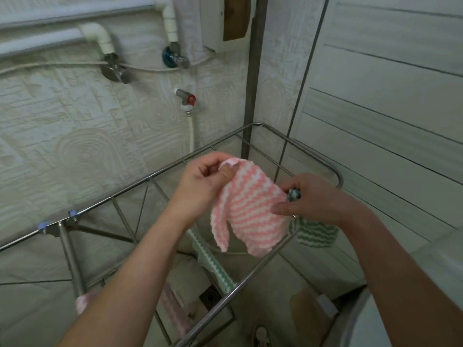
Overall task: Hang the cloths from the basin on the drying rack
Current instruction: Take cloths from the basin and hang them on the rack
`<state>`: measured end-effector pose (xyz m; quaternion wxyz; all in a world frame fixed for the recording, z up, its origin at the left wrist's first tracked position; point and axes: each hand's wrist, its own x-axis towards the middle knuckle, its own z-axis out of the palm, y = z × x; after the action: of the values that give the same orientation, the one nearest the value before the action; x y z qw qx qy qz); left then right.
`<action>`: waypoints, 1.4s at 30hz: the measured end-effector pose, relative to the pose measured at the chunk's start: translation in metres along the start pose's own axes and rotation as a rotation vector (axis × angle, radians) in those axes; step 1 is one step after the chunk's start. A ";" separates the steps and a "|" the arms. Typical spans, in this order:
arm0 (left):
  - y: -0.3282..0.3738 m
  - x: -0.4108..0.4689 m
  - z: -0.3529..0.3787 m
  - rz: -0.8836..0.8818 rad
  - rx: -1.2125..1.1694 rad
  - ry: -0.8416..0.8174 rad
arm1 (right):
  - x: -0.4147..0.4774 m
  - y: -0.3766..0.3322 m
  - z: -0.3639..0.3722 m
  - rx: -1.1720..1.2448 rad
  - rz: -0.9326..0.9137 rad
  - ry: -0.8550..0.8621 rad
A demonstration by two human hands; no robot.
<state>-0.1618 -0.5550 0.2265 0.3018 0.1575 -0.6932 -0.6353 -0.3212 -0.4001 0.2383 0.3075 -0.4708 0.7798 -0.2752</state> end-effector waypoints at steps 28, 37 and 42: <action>-0.176 0.158 0.105 -0.271 0.903 0.072 | 0.089 0.198 0.005 -0.082 0.460 0.369; -0.182 0.164 0.096 -0.363 0.725 -0.057 | 0.090 0.194 0.007 -0.417 0.425 0.351; -0.186 0.139 0.067 -0.394 0.793 0.274 | 0.079 0.183 0.006 -0.199 0.235 0.214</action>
<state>-0.3405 -0.6120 0.0749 0.1807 0.4719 -0.7933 -0.3397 -0.4493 -0.3977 0.0850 0.2049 -0.3726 0.8810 -0.2075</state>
